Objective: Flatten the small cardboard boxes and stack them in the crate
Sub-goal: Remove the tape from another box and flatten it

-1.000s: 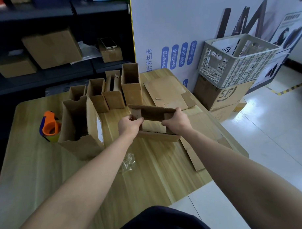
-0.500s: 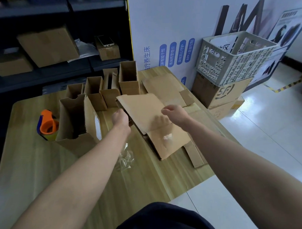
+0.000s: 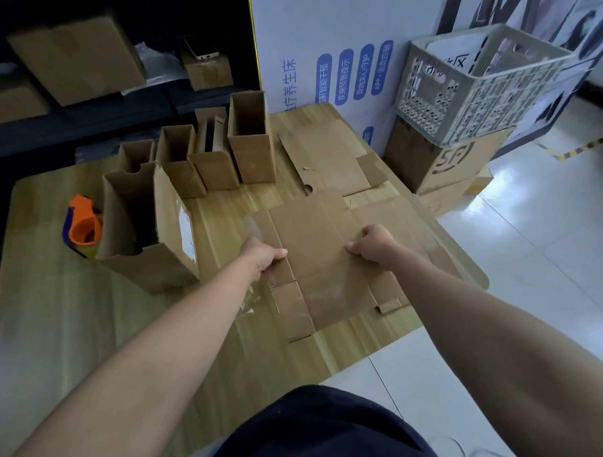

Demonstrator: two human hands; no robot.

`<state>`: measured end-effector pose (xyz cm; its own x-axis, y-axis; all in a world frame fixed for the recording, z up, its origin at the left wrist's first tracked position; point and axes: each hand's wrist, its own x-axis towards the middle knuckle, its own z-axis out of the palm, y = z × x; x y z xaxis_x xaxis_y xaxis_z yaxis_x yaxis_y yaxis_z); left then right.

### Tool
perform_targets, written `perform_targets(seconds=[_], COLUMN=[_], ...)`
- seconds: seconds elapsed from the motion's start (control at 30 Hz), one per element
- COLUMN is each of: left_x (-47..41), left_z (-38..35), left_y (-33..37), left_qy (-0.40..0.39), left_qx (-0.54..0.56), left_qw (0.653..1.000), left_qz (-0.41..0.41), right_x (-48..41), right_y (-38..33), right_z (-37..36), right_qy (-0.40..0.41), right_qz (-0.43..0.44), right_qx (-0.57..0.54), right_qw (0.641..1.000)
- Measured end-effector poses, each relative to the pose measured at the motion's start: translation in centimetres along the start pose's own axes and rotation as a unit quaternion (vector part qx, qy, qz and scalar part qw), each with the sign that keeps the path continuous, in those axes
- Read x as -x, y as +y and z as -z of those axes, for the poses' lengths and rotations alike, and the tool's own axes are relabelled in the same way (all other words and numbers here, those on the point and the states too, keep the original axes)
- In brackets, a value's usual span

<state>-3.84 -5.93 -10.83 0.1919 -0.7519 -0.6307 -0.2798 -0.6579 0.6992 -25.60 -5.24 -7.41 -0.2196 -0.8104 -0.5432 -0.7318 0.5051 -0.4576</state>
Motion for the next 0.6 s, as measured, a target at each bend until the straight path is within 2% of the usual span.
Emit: perform_targets(seconds=[0.1, 0.27, 0.43, 0.6], left_x=[-0.3, -0.5, -0.5, -1.1], left_z=[-1.3, -3.4, -6.0, -10.4], left_y=[-0.9, -1.7, -1.3, 0.8], left_qy=[0.015, -0.049, 0.022, 0.000], left_qx=[-0.047, -0.062, -0.108, -0.116], left_qw=[0.999, 0.996, 0.994, 0.993], left_qz=[-0.003, 0.051, 0.023, -0.011], right_x=[-0.6, -1.7, -3.4, -5.4], right_y=[1.6, 3.6, 5.4, 7.7], right_z=[-0.6, -1.3, -0.8, 2.7], right_qy=[-0.014, -0.004, 0.014, 0.055], right_qz=[-0.007, 0.013, 0.004, -0.030], right_qx=[0.036, 0.050, 0.034, -0.012], right_qw=[0.999, 0.999, 0.999, 0.998])
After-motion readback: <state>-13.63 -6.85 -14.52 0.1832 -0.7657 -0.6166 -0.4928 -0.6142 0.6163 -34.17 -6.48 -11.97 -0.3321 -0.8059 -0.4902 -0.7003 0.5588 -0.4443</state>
